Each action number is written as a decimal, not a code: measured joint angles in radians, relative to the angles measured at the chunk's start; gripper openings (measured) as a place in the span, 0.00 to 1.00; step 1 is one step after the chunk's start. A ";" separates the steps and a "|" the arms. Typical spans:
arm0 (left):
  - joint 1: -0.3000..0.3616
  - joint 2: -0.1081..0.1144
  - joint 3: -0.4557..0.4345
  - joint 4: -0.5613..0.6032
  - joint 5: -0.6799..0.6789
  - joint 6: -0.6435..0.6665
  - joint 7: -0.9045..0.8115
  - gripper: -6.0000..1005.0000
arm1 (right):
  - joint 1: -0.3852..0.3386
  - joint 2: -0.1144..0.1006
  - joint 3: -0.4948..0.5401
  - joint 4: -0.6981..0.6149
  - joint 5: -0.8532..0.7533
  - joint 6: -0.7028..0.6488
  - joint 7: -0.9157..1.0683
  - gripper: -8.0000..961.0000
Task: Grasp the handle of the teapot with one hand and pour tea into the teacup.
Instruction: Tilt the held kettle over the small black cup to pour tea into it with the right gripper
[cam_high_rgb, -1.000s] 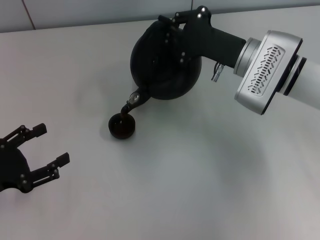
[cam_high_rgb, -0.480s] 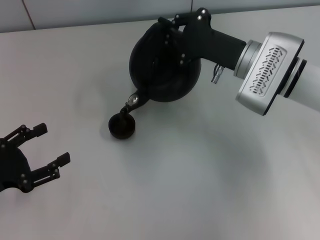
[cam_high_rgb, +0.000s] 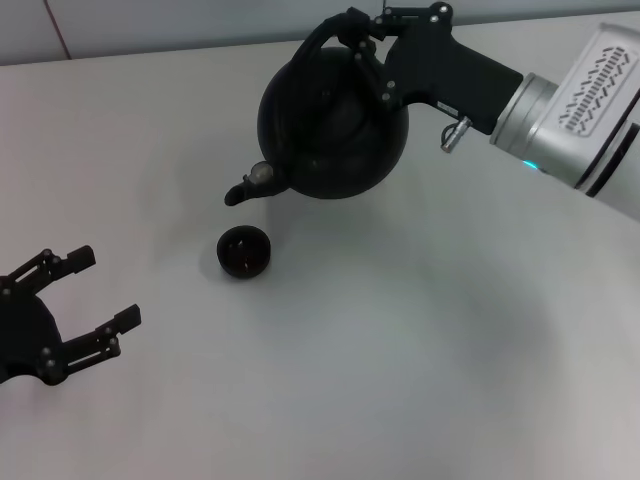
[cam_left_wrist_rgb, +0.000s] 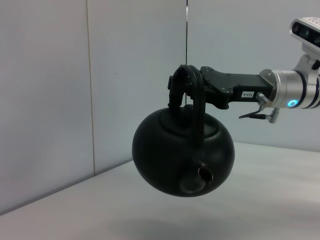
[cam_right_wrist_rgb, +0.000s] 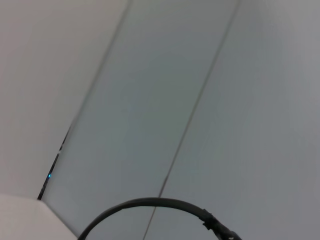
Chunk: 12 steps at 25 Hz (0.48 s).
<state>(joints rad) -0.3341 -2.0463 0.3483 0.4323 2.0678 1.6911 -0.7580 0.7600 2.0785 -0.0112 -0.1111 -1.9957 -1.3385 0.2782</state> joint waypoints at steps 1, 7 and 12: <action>0.000 0.000 0.000 0.000 0.000 0.000 0.001 0.86 | -0.004 0.000 0.000 0.000 0.007 0.000 0.035 0.09; -0.003 0.000 0.000 -0.001 0.000 0.001 0.005 0.86 | -0.029 0.000 0.001 0.003 0.063 0.002 0.195 0.09; -0.003 0.000 0.000 -0.001 0.000 0.002 0.006 0.86 | -0.052 0.000 0.001 0.002 0.074 0.006 0.272 0.09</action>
<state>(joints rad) -0.3374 -2.0462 0.3483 0.4314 2.0677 1.6927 -0.7520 0.7081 2.0789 -0.0098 -0.1087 -1.9218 -1.3329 0.5505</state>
